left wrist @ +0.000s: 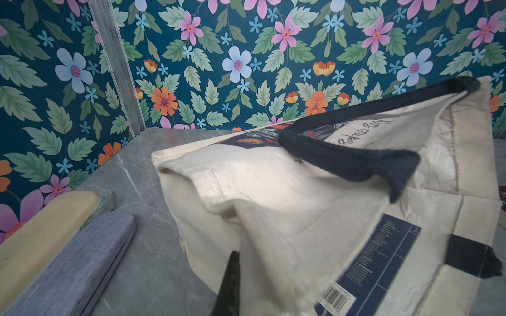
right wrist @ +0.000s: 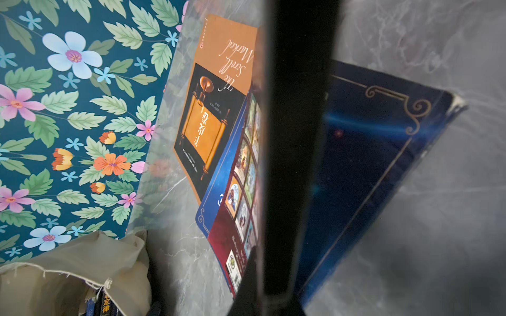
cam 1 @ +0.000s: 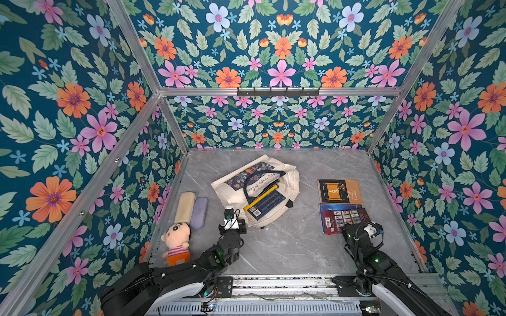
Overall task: Take out the books from the canvas bag
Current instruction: Place the book on the book.
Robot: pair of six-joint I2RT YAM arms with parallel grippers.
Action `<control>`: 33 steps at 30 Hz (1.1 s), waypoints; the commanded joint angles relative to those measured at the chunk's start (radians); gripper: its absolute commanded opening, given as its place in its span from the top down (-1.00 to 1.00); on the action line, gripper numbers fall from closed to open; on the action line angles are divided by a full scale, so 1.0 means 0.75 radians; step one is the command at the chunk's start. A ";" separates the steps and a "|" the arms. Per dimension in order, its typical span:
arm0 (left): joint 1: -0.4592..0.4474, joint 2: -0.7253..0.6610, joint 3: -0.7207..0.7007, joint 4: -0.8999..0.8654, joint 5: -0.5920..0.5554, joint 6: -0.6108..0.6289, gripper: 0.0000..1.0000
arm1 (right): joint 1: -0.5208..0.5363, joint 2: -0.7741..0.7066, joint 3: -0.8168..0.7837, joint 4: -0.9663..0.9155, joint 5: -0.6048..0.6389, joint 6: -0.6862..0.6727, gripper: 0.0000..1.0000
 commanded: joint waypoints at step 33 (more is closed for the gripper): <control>0.001 -0.001 0.008 0.012 -0.006 -0.015 1.00 | -0.140 0.205 0.047 0.105 -0.148 0.007 0.42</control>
